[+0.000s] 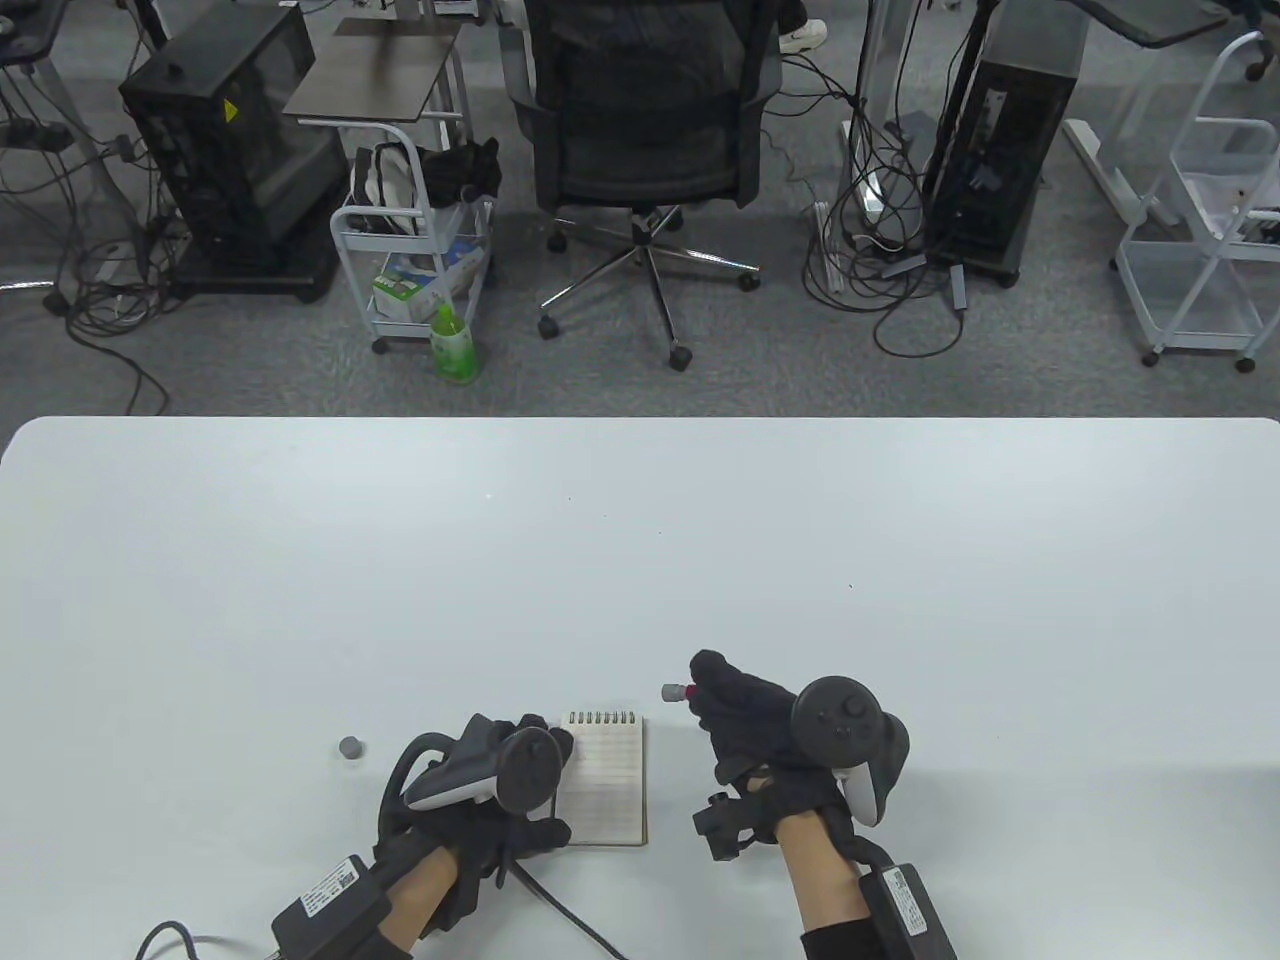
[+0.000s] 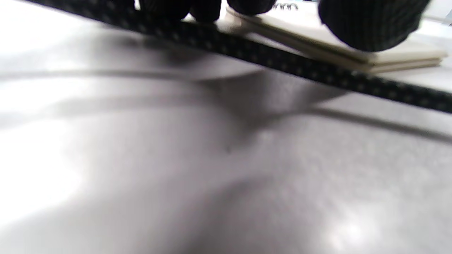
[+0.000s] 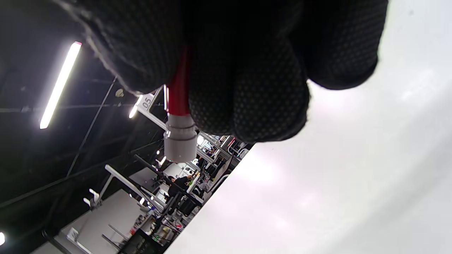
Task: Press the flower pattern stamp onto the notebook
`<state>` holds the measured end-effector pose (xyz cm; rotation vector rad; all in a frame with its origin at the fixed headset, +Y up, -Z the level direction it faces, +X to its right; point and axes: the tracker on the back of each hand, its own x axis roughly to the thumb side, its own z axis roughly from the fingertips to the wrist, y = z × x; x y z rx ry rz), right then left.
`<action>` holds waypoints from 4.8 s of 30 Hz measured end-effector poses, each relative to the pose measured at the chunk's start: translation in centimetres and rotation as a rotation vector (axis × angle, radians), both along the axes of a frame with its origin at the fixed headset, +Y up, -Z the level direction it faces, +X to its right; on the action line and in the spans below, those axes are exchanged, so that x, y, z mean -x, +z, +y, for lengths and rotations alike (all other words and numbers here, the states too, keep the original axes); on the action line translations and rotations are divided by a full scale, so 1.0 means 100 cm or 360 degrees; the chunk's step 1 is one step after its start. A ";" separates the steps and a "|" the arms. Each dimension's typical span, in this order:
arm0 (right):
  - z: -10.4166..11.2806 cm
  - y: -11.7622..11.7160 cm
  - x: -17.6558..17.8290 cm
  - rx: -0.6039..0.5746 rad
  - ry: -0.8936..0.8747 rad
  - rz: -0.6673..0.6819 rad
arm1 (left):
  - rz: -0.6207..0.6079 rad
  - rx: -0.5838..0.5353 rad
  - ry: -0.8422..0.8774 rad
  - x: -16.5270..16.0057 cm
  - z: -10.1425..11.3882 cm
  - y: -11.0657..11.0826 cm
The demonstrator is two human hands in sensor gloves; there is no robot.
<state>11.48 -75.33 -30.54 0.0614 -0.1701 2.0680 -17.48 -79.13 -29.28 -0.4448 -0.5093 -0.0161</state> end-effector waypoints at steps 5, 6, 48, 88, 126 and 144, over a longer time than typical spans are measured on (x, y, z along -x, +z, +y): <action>-0.006 -0.003 -0.006 0.0066 -0.0145 0.0012 | 0.0151 0.0016 0.0105 0.017 0.020 -0.010; -0.006 -0.003 -0.006 0.0066 -0.0144 0.0011 | 0.0167 -0.0017 0.0131 0.023 0.024 -0.013; -0.004 -0.002 0.003 0.0115 -0.0231 0.0132 | 0.0646 -0.0449 -0.0591 0.134 0.019 -0.033; -0.006 0.005 0.044 0.0164 -0.0515 0.0461 | 0.0464 -0.0372 0.1617 0.016 0.050 -0.001; -0.011 0.004 0.035 0.0168 -0.0543 0.0339 | 0.0412 -0.0468 0.1112 0.105 0.065 -0.011; 0.047 -0.010 0.010 0.0035 0.0106 0.0263 | 0.0395 -0.0471 0.0844 0.124 0.040 -0.002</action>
